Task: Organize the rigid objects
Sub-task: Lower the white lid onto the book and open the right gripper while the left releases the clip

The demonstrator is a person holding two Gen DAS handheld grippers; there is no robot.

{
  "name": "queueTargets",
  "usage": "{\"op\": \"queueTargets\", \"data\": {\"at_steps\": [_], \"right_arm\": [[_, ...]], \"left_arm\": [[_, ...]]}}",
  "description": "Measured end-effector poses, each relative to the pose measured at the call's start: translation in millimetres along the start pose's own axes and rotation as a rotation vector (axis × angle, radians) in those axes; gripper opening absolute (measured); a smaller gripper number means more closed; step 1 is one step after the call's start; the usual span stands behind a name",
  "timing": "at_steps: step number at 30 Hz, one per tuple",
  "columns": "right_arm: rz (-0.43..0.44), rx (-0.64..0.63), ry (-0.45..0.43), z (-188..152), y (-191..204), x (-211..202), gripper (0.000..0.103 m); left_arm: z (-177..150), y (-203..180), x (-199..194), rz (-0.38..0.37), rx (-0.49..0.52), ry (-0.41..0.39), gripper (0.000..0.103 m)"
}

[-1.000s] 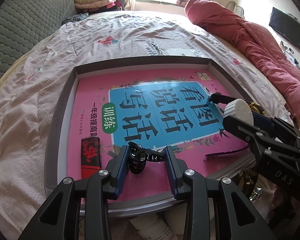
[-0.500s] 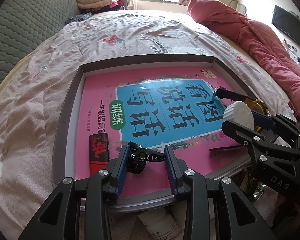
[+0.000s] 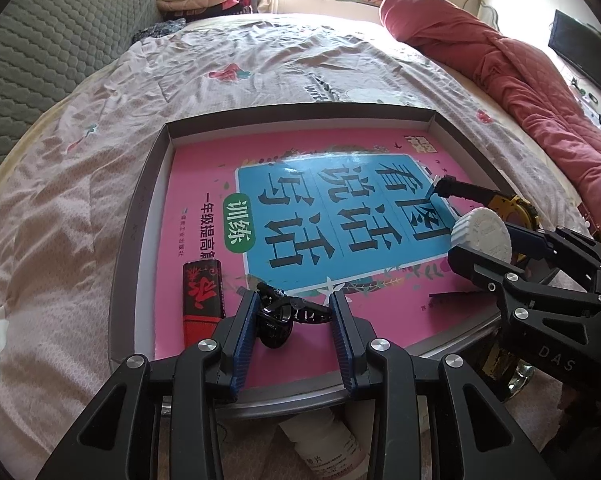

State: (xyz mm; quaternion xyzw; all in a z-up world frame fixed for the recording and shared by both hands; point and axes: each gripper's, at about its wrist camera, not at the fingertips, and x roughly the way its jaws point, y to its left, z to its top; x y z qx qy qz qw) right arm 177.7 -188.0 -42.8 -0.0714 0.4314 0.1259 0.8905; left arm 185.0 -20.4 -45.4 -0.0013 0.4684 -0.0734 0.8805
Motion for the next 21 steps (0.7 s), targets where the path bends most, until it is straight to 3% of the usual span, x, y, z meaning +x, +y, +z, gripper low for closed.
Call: {"op": "queueTargets", "data": {"at_steps": [21], "right_arm": [[-0.003, -0.011, -0.012, 0.4, 1.8, -1.6, 0.052]], "left_arm": [[-0.5, 4.7, -1.4, 0.001, -0.016, 0.004, 0.037]]}}
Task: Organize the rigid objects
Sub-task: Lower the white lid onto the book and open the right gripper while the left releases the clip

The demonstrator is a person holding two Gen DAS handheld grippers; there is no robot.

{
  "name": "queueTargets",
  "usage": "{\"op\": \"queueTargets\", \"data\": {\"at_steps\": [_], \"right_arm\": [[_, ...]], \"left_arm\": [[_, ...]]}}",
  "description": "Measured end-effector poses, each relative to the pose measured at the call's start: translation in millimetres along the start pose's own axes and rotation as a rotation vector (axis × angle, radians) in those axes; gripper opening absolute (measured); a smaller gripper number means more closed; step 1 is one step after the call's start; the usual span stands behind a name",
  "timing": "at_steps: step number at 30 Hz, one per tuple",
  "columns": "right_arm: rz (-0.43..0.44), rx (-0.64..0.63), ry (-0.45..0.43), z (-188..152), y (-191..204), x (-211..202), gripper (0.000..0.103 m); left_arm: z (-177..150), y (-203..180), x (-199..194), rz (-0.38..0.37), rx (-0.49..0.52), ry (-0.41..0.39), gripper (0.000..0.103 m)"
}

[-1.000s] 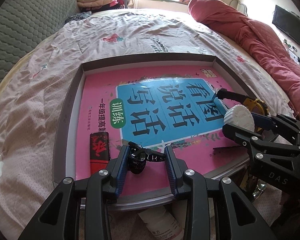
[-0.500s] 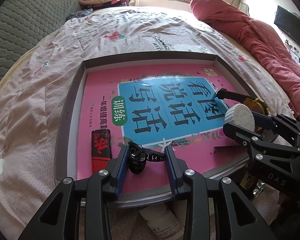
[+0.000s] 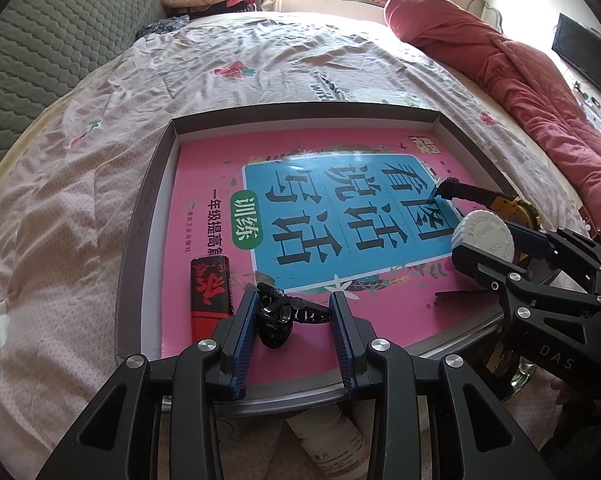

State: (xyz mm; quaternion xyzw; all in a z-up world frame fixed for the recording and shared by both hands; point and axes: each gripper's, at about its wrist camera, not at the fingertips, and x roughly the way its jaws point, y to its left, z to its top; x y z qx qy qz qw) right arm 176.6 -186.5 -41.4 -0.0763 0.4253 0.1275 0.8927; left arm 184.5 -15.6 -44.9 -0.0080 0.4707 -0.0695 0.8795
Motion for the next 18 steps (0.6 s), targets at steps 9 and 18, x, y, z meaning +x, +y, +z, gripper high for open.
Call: {"op": "queueTargets", "data": {"at_steps": [9, 18], "right_arm": [[-0.006, 0.019, -0.094, -4, -6, -15, 0.052], [-0.001, 0.097, -0.225, -5, -23, -42, 0.053]], "left_arm": [[-1, 5, -1, -0.009, -0.023, 0.005, 0.037], [-2, 7, -4, -0.019, -0.045, 0.007, 0.037]]}}
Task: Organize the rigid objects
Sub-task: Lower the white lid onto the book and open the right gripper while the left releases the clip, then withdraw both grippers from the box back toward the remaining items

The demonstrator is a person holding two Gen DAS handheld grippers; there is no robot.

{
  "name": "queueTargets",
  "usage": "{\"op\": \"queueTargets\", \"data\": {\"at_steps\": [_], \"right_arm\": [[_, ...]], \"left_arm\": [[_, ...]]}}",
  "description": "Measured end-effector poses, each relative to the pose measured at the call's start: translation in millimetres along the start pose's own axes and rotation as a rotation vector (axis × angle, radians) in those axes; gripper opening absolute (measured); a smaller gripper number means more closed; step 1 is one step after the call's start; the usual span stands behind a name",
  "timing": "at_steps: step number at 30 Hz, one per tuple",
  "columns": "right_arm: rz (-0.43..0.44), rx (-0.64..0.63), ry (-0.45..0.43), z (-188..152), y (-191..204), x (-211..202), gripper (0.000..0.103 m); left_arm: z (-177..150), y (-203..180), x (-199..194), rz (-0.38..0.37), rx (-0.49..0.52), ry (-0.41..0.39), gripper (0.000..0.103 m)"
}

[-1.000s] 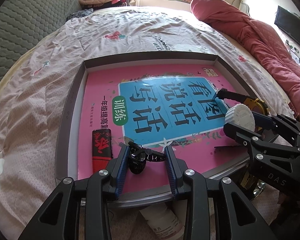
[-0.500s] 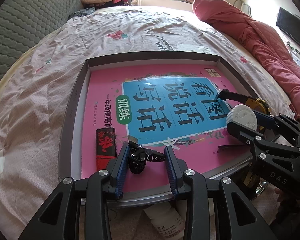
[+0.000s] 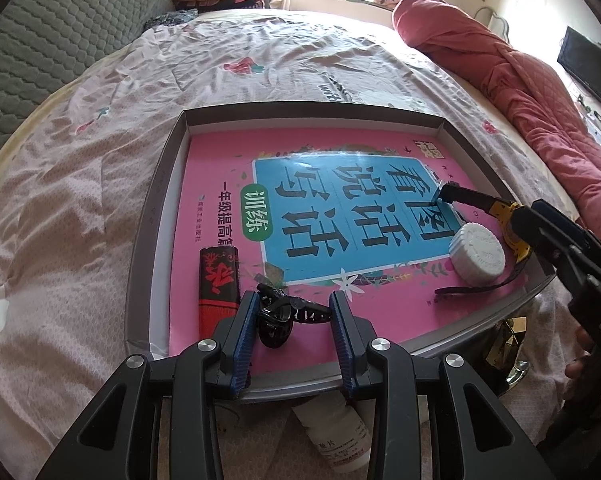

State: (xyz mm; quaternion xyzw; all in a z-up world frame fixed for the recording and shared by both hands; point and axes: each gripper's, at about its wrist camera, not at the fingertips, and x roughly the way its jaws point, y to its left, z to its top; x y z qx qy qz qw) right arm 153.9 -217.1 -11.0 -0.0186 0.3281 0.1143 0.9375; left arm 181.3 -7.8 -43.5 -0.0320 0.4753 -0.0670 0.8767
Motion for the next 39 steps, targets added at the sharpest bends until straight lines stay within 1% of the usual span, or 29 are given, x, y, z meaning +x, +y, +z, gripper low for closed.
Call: {"op": "queueTargets", "data": {"at_steps": [6, 8, 10, 13, 22, 23, 25, 32, 34, 39], "right_arm": [[-0.005, 0.007, -0.030, -1, -3, -9, 0.053], [-0.008, 0.001, -0.038, -1, -3, -11, 0.053], [-0.007, 0.000, -0.048, -2, -3, -14, 0.053], [-0.003, -0.004, -0.056, -2, -1, -16, 0.053], [0.003, -0.013, -0.069, -3, 3, -22, 0.054], [0.003, -0.012, -0.069, -3, 3, -23, 0.054], [0.003, -0.010, -0.067, -3, 3, -24, 0.054], [0.000, -0.010, -0.070, -6, 2, -31, 0.054], [-0.003, -0.007, -0.075, -7, 2, -34, 0.054], [-0.005, -0.004, -0.082, -9, 5, -40, 0.054]], "left_arm": [[-1, -4, -1, -0.021, 0.002, 0.001, 0.039], [-1, -6, -3, -0.026, 0.007, 0.000, 0.040], [-1, -7, -5, -0.029, 0.012, -0.007, 0.045], [-1, -8, -10, -0.039, 0.014, -0.021, 0.046], [1, -8, -23, -0.038, 0.008, -0.045, 0.050], [1, -8, -26, -0.037, 0.008, -0.049, 0.051], [2, -9, -30, -0.035, 0.008, -0.057, 0.058], [3, -13, -43, -0.030, 0.014, -0.079, 0.060], [3, -14, -47, -0.027, 0.017, -0.085, 0.063], [2, -17, -57, -0.024, 0.022, -0.098, 0.064]]}}
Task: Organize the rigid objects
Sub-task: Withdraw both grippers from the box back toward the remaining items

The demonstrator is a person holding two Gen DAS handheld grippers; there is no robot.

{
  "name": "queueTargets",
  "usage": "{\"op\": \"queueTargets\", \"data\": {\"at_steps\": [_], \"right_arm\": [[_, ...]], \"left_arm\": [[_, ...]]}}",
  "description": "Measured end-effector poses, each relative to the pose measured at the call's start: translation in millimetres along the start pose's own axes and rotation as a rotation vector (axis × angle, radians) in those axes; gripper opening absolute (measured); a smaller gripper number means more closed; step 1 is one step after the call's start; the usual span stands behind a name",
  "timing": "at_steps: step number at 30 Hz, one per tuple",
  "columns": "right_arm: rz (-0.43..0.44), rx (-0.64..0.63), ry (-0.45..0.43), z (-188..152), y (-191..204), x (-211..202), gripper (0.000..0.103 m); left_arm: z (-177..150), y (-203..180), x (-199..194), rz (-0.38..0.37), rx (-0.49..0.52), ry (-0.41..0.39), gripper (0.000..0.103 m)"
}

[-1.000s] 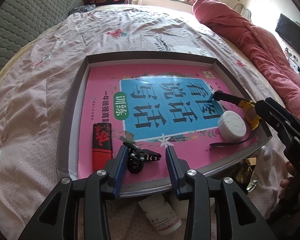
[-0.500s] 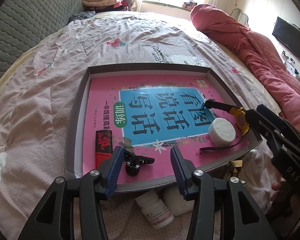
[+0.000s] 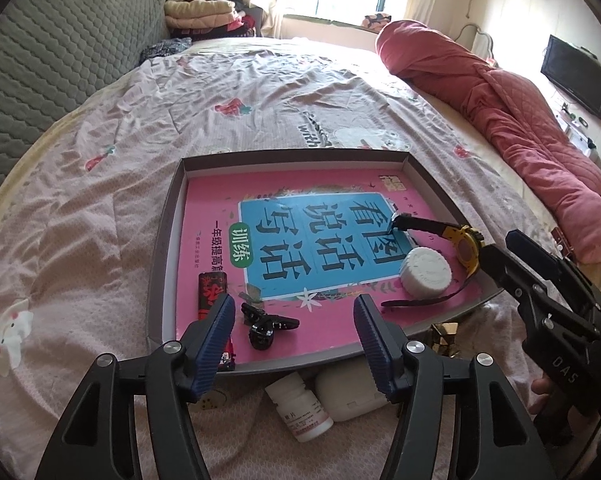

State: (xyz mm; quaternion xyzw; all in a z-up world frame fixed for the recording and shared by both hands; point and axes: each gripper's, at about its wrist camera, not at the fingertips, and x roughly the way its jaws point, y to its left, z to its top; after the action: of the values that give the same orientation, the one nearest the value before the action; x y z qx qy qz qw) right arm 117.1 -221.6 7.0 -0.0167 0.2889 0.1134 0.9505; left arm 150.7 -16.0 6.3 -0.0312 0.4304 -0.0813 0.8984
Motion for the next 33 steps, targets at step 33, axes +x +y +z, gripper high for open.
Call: {"op": "queueTargets", "data": {"at_steps": [33], "right_arm": [[-0.032, -0.016, 0.012, -26, 16, -51, 0.054]], "left_arm": [[-16, 1, -56, 0.005, -0.007, -0.065, 0.074]]}}
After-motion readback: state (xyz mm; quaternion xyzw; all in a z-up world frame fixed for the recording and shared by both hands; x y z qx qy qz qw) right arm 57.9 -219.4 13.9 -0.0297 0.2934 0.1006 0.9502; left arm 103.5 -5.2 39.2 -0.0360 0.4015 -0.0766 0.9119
